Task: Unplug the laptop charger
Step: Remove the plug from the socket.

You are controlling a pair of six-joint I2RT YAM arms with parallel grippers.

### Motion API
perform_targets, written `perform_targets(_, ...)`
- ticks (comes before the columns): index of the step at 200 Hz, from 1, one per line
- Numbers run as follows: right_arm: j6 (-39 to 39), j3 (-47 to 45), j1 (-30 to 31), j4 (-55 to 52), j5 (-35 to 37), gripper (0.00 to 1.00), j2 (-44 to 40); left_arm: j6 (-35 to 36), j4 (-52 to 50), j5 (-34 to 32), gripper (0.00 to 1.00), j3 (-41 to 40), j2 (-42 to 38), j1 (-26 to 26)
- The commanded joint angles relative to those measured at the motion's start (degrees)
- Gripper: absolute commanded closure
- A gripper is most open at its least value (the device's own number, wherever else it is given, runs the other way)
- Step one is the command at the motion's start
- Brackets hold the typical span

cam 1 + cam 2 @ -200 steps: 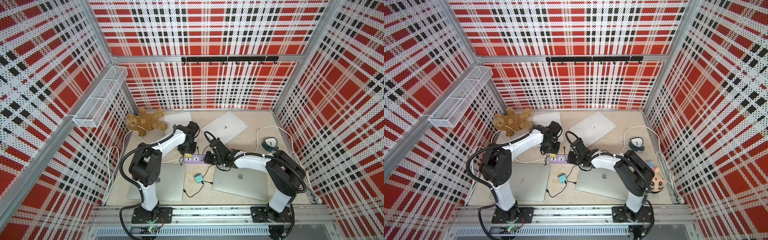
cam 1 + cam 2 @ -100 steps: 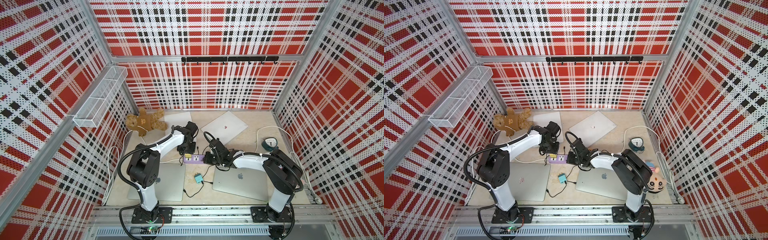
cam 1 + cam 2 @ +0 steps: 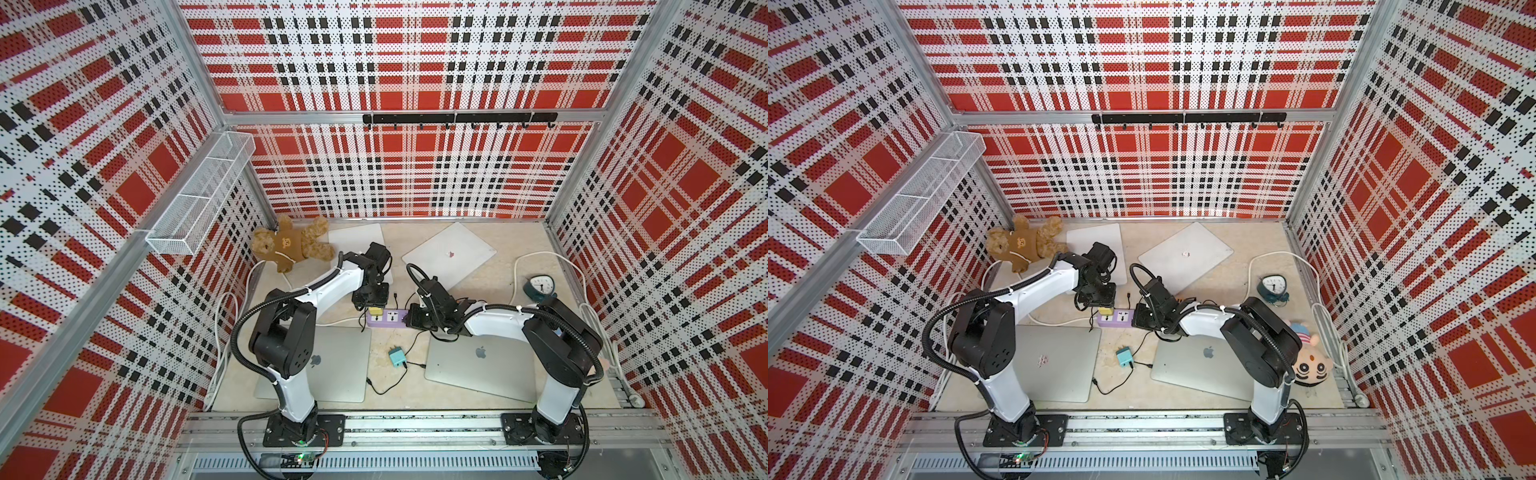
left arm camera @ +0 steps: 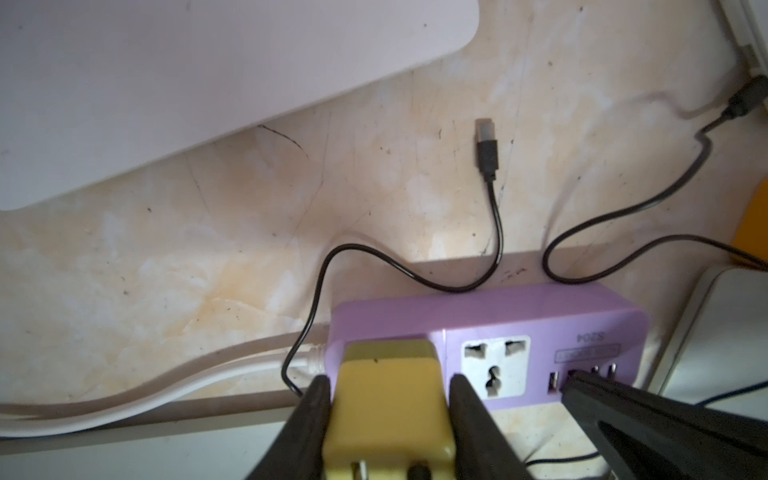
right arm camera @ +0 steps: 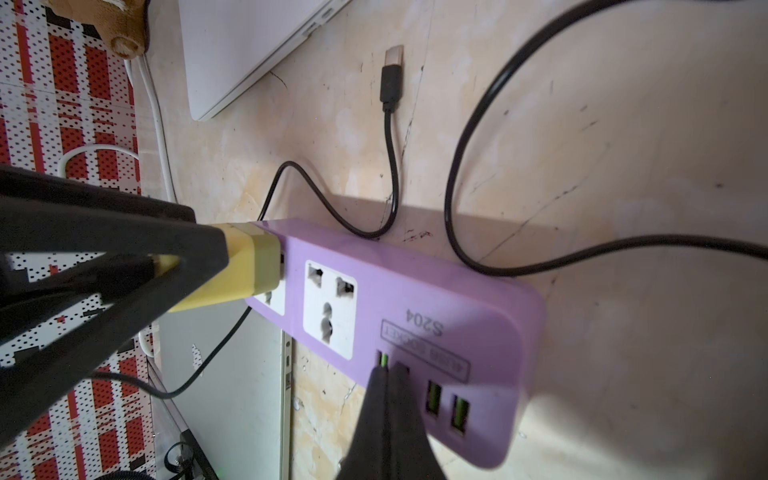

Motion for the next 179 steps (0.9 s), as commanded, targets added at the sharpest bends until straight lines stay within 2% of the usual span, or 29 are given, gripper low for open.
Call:
perform_targets(1,0.5,-1.1,0.0,-4.8,1.3,1.0,1.9,-0.2,1.0,-0.8,0.73,-0.9,-1.7,0.4)
perform_targets(58,1.1,-2.4,0.0,-4.3,1.3,1.0,2.8,-3.3,-2.7,-10.5,0.74,1.9,0.1,-3.0)
perform_targets(72,1.3,-3.1,0.0,-4.1,1.3,1.0,2.9,-3.1,-2.4,-9.7,0.74,1.8,-0.1,-2.9)
perform_targets(98,1.5,-4.0,0.0,-3.4,1.1,1.0,2.6,-2.4,1.1,-1.2,0.74,0.2,-1.7,-1.2)
perform_targets(112,1.5,-4.3,0.0,-3.5,1.1,1.0,2.3,-2.4,1.8,0.1,0.74,-0.2,-2.5,0.1)
perform_targets(144,1.0,-4.2,0.0,-4.5,1.6,1.0,2.4,-2.3,1.5,0.1,0.74,0.0,-3.0,0.3)
perform_targets(179,0.6,-4.1,-0.1,-5.5,2.0,1.0,3.2,-4.2,0.4,-7.1,0.77,-0.4,-2.9,-2.0)
